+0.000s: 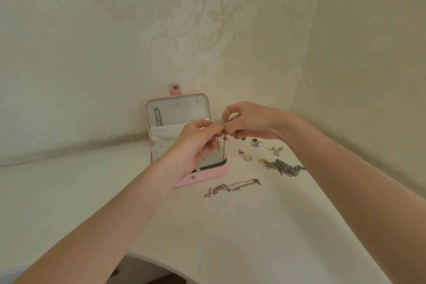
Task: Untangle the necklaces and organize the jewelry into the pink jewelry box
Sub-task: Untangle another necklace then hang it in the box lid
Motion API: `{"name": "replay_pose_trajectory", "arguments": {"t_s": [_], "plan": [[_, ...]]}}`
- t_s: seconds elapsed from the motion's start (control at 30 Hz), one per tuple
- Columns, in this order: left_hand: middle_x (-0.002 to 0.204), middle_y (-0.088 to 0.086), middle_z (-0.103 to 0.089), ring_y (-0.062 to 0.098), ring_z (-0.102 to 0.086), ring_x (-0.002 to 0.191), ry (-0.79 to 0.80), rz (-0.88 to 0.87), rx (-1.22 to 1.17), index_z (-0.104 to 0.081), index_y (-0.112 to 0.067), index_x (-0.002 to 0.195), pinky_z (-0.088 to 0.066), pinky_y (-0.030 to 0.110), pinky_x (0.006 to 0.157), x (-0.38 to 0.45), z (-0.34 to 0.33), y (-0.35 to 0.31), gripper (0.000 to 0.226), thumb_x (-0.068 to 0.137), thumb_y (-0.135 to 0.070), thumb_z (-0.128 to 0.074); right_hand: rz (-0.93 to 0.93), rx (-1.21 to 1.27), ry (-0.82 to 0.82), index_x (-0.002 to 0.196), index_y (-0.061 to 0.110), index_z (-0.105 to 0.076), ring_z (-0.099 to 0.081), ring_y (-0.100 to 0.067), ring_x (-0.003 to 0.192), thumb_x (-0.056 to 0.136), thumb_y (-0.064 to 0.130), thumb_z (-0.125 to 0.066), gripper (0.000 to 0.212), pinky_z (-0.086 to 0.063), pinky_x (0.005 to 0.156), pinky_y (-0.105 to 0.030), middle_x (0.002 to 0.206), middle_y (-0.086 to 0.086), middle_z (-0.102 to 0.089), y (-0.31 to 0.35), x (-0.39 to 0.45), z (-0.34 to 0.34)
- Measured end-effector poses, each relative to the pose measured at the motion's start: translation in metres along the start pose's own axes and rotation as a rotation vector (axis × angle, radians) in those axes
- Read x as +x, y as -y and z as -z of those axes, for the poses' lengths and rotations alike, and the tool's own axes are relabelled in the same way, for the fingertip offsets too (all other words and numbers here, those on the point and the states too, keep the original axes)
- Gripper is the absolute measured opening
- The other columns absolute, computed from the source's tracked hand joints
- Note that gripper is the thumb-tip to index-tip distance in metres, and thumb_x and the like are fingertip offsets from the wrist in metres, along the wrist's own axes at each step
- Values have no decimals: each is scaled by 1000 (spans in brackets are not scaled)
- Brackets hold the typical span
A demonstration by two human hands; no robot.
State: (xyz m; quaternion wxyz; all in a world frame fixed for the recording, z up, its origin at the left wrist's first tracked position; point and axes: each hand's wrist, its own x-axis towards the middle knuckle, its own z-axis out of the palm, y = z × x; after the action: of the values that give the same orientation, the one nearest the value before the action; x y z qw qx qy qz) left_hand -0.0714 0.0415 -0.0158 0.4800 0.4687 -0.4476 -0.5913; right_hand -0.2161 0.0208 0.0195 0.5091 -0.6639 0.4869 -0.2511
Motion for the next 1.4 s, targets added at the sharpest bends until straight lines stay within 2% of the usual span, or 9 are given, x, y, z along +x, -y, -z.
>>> {"name": "replay_pose_trajectory", "arguments": {"t_s": [0.2, 0.27, 0.4, 0.57, 0.77, 1.1, 1.23, 1.3, 1.4], "plan": [[73, 0, -59, 10, -47, 59, 15, -73, 283, -62, -8, 89, -46, 19, 61, -2, 2, 5, 7, 83, -4, -61, 9, 4, -22, 84, 10, -48, -46, -9, 52, 80, -11, -55, 22, -42, 53, -18, 64, -5, -48, 1, 2, -1], [72, -2, -58, 10, -48, 63, 11, -88, 328, -67, -8, 86, -46, 19, 64, -2, 3, 5, 9, 83, -4, -60, 10, 25, -30, 84, 10, -48, -47, -9, 52, 81, -12, -55, 23, -43, 53, -18, 64, -5, -49, 1, 2, 0], [64, -2, -50, 5, -37, 45, 104, 157, -48, -61, -9, 78, -33, 12, 41, -5, 4, -3, 15, 84, -2, -49, 22, 103, -47, 80, 10, -50, -47, -9, 51, 81, -14, -53, 24, -43, 53, -18, 65, -5, -49, 1, 0, 3], [63, -6, -44, 3, -31, 41, 314, 310, -237, -51, -15, 70, -26, 12, 35, -7, 10, -7, 5, 71, -10, -49, 42, 10, -29, 79, 4, -60, -47, -8, 55, 82, -11, -54, 16, -41, 57, -17, 66, -4, -51, 2, -4, 5], [69, -5, -53, 4, -31, 42, 154, 171, 46, -56, -15, 80, -25, 14, 36, -5, 12, -7, 6, 85, -12, -57, 11, -119, -79, 78, 0, -66, -46, -8, 56, 80, -8, -58, 11, -42, 59, -18, 68, -7, -51, -3, -6, 7], [49, -6, -45, 6, -32, 39, -43, -108, 199, -57, -18, 79, -31, 16, 39, -4, 11, -2, 12, 89, -11, -55, 3, 199, -5, 51, 12, -65, -48, -13, 61, 82, -2, -62, 34, -42, 58, -21, 67, -7, -56, -18, -3, 2], [45, -8, -45, 5, -33, 39, 29, -134, 285, -58, -20, 82, -32, 16, 40, -6, 12, -7, 10, 91, -14, -56, 3, 165, -8, 79, 4, -70, -53, -10, 63, 82, 5, -68, 4, -46, 60, -18, 72, -5, -63, -18, -4, 2], [46, -7, -47, 5, -34, 39, 67, -146, 333, -59, -20, 84, -32, 16, 42, -7, 12, -10, 8, 91, -16, -56, 18, 134, 8, 93, 2, -70, -55, -8, 65, 82, 6, -68, 11, -48, 62, -17, 77, -4, -66, -18, -3, 1], [48, -6, -49, 5, -33, 39, 101, -150, 360, -59, -20, 84, -31, 15, 41, -8, 12, -15, 7, 90, -17, -57, 65, 116, 0, 89, 2, -70, -56, -8, 67, 82, 3, -67, 8, -48, 63, -16, 78, -5, -65, -15, -3, -3]]}}
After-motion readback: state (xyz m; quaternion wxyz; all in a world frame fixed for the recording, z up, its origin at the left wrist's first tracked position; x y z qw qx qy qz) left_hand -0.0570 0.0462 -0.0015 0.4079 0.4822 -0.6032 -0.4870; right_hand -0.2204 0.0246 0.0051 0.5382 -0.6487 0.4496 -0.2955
